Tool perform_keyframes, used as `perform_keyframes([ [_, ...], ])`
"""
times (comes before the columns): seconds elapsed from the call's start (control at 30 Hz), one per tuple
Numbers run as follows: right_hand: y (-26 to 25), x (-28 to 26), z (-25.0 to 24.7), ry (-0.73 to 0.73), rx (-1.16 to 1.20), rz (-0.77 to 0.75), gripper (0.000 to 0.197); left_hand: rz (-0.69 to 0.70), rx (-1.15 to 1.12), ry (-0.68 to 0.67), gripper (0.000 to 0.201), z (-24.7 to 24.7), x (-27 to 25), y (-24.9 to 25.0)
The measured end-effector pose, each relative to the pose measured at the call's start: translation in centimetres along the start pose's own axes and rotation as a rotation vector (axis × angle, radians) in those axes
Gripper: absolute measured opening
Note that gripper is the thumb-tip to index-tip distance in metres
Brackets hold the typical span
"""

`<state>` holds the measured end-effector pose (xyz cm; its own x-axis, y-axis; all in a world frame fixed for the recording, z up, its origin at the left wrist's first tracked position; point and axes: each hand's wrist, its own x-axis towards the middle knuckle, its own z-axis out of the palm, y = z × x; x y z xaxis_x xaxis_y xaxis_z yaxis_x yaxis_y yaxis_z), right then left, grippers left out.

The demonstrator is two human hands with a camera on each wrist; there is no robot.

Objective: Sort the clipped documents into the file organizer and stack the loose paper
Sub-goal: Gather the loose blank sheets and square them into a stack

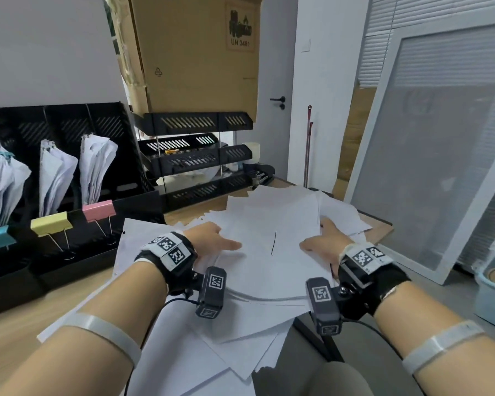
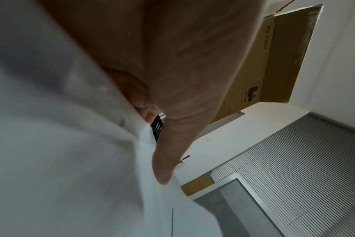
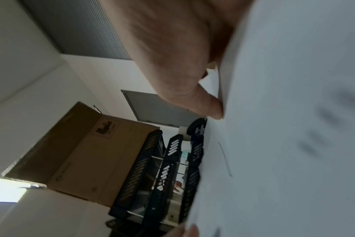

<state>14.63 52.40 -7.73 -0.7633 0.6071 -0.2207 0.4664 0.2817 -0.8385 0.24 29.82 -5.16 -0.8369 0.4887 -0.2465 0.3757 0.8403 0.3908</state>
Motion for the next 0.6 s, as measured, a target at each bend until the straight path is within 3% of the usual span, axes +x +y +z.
perform_keyframes([
  [0.03,0.4,0.1,0.3,0.034,-0.010,0.016,0.076,0.012,-0.013,-0.020,0.081,0.2,0.0,0.1],
  [0.07,0.6,-0.1,0.6,0.041,-0.021,0.031,0.077,0.036,-0.042,-0.035,0.075,0.4,0.0,0.2],
  [0.13,0.8,0.0,0.9,-0.002,0.004,0.076,0.061,0.076,-0.146,-0.049,0.055,0.8,0.1,0.0],
  [0.2,0.8,0.1,0.9,-0.025,0.037,0.103,0.036,0.111,-0.246,-0.064,0.049,1.3,0.2,-0.5],
  [0.33,1.4,0.9,1.0,-0.092,0.150,0.077,0.048,0.140,-0.543,-0.048,0.055,1.8,1.0,-2.2],
  [0.43,0.6,-0.5,0.6,-0.117,0.245,0.101,0.011,0.148,-0.756,0.026,0.046,1.1,0.9,-3.2],
  [0.5,0.1,-0.7,-0.2,-0.138,0.261,0.101,0.014,0.146,-0.840,0.117,0.046,0.1,1.1,-4.1],
  [0.6,-0.7,0.1,-1.5,-0.115,0.342,0.112,0.003,0.097,-0.889,0.220,0.040,-1.7,1.7,-5.0],
])
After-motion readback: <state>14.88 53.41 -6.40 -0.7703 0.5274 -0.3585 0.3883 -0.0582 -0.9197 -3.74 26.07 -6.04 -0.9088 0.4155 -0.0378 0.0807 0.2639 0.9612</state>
